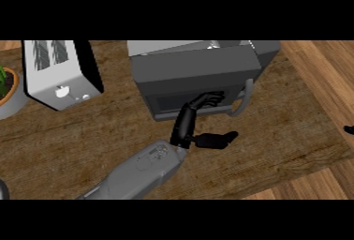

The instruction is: Pick up the milk, place it into the microwave and close the microwave

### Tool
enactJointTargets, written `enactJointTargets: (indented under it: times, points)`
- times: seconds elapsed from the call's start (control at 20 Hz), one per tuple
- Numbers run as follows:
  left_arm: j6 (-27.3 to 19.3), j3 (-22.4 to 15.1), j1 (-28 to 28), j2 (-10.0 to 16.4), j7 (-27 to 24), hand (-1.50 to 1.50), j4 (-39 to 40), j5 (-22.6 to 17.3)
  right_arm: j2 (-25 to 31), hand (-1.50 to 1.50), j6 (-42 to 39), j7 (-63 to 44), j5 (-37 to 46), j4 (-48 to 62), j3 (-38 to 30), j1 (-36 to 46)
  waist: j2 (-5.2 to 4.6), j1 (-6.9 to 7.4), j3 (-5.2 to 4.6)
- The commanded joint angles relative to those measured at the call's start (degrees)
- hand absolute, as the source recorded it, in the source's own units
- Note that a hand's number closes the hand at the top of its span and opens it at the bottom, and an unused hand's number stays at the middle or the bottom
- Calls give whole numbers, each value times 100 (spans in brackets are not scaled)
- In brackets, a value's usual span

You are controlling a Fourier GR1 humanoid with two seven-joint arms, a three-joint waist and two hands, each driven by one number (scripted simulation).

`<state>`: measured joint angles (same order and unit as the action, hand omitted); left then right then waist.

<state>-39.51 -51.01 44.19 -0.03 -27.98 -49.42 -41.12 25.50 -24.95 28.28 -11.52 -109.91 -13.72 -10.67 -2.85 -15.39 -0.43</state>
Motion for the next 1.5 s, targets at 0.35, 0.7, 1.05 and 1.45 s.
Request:
enactJointTargets:
  times: [0.35,0.7,1.05,1.45]
  points:
    - [-458,553,624,2,-213,-150,190,-892,623,150,381,7,737,-126,-509,644,-148,-101,4]
    - [-560,458,692,2,-420,-150,319,-1152,715,150,451,-46,811,27,-555,885,-211,-126,23]
    - [-491,338,706,2,-612,-150,425,-1409,771,150,466,-100,769,140,-543,1170,-234,-137,24]
    - [-450,262,805,2,-799,-150,464,-1583,64,-150,24,-354,-509,748,-68,1257,-318,-25,59]
